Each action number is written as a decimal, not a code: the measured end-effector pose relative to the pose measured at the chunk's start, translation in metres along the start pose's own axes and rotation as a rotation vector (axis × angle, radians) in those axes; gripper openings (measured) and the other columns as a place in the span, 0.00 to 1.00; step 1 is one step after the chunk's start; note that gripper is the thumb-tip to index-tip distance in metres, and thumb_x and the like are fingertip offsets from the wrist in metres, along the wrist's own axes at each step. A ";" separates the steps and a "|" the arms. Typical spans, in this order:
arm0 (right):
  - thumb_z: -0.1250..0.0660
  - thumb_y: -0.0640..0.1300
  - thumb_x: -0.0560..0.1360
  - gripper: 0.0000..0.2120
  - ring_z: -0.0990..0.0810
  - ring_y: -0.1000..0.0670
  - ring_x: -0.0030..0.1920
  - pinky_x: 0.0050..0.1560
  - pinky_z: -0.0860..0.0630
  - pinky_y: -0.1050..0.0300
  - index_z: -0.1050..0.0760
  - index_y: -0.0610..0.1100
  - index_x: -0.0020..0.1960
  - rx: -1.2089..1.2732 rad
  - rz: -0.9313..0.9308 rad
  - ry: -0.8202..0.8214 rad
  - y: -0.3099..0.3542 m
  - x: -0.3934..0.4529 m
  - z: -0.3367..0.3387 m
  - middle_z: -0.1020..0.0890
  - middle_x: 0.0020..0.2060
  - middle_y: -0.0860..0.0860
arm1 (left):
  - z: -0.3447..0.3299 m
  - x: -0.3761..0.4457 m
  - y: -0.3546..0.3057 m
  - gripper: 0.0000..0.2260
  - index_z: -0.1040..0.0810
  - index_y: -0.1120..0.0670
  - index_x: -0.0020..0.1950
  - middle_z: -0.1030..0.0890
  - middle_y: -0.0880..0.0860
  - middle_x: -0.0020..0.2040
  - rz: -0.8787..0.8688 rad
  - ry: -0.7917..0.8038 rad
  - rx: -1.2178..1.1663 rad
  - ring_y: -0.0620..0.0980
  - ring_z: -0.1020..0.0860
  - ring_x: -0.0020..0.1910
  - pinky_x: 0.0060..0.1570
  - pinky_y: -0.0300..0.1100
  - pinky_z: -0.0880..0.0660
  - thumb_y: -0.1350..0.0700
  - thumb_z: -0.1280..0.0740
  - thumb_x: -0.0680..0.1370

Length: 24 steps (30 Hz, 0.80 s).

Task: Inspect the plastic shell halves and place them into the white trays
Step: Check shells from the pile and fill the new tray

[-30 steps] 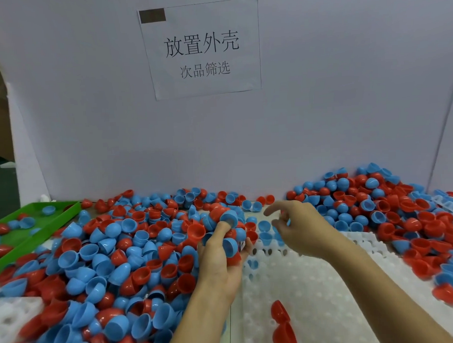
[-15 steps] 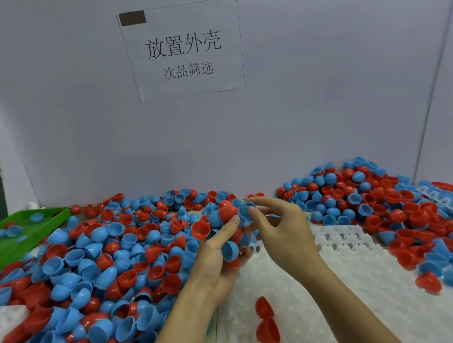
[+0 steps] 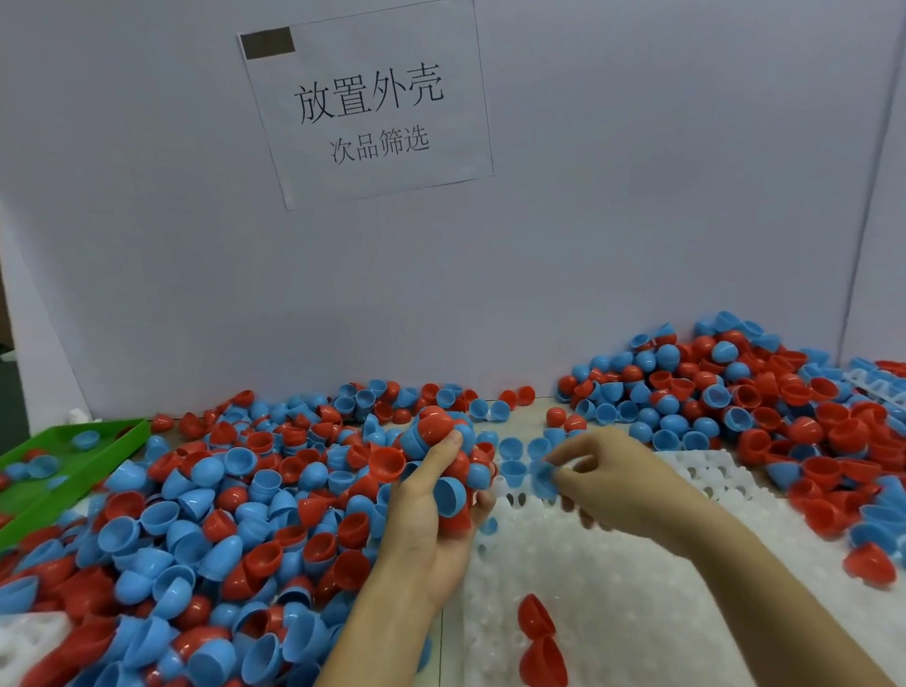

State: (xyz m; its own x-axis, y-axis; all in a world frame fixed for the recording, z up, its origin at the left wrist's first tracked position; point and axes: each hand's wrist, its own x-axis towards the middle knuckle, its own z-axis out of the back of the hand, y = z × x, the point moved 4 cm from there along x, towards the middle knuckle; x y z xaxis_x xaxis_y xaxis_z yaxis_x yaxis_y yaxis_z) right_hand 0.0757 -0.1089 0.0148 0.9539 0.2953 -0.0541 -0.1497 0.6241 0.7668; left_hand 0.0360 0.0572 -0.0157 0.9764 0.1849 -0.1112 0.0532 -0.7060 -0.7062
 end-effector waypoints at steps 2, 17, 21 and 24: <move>0.35 0.39 0.80 0.10 0.20 0.57 0.30 0.28 0.28 0.69 0.20 0.51 0.55 -0.049 -0.087 0.045 -0.012 -0.004 0.019 0.17 0.39 0.48 | -0.001 0.000 0.000 0.17 0.18 0.59 0.57 0.17 0.59 0.44 0.010 -0.013 0.012 0.52 0.20 0.39 0.31 0.40 0.24 0.58 0.25 0.69; 0.37 0.40 0.82 0.17 0.19 0.43 0.55 0.48 0.22 0.53 0.30 0.36 0.69 1.122 -0.195 -0.467 -0.048 -0.002 0.056 0.24 0.63 0.40 | 0.000 0.000 0.002 0.20 0.19 0.61 0.60 0.19 0.61 0.48 0.031 -0.017 0.017 0.53 0.22 0.42 0.32 0.41 0.25 0.58 0.26 0.69; 0.36 0.37 0.81 0.17 0.18 0.47 0.51 0.49 0.21 0.55 0.31 0.39 0.69 1.154 -0.131 -0.658 -0.052 -0.003 0.064 0.21 0.56 0.41 | 0.000 0.001 0.003 0.18 0.18 0.60 0.58 0.18 0.61 0.47 0.040 -0.017 0.016 0.53 0.22 0.42 0.32 0.41 0.25 0.58 0.26 0.69; 0.36 0.39 0.79 0.12 0.16 0.51 0.52 0.46 0.22 0.60 0.24 0.43 0.62 1.217 -0.119 -0.958 -0.065 -0.005 0.074 0.18 0.52 0.48 | -0.001 0.000 0.004 0.20 0.19 0.60 0.59 0.18 0.61 0.48 0.044 -0.029 0.020 0.53 0.22 0.43 0.33 0.41 0.25 0.58 0.25 0.68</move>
State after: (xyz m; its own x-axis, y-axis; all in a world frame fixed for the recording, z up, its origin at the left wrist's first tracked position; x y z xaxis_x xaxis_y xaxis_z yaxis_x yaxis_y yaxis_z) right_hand 0.1001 -0.2047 0.0126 0.8197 -0.5641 -0.0995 -0.2225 -0.4736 0.8522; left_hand 0.0368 0.0537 -0.0179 0.9713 0.1737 -0.1624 0.0057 -0.6999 -0.7142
